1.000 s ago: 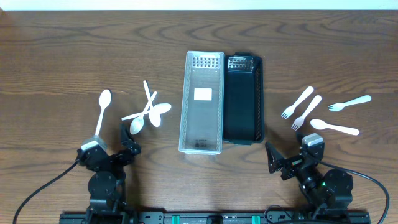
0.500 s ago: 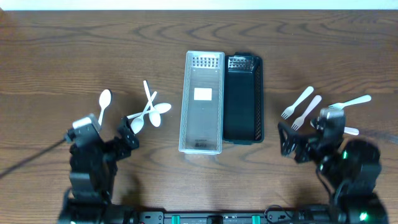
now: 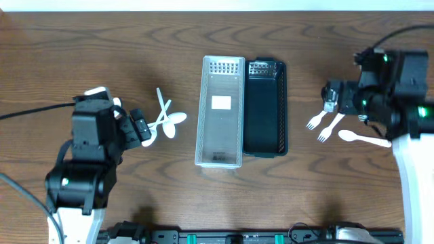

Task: Pack container
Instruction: 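Move the right gripper over the white cutlery on the right side, then grasp the white spoon on the right with the right gripper, then carry the spoon left and drop it into the black basket, then return the right gripper right and grasp a white fork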

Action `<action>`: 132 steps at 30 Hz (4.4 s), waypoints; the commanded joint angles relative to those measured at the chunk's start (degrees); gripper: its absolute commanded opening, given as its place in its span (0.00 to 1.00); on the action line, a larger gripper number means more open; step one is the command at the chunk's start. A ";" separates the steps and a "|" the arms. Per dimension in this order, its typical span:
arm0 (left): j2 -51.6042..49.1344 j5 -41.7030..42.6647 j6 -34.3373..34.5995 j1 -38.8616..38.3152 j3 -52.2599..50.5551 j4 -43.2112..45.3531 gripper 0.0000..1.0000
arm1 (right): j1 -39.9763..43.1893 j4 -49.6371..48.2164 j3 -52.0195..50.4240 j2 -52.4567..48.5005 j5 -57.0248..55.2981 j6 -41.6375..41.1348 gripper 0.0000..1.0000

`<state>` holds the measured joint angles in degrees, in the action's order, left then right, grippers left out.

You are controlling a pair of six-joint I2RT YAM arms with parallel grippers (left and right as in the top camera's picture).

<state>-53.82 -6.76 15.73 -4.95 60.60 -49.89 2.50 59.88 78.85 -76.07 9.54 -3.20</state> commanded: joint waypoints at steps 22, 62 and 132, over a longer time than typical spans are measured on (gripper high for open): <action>-5.29 -0.31 -1.09 0.28 0.98 -0.63 0.98 | 19.58 1.95 -8.52 -17.07 -17.70 -46.07 0.97; -5.29 -0.28 -1.07 0.28 0.98 -0.63 0.98 | 23.41 -23.21 -23.93 -31.82 -11.85 -52.83 0.59; -5.29 -0.28 -1.07 0.28 0.98 -0.63 0.98 | 18.27 -18.36 -14.95 -9.77 -14.80 -39.41 0.66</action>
<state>-58.83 -6.79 15.16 -4.93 60.62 -50.41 16.64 41.95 64.23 -82.30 -8.47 -35.70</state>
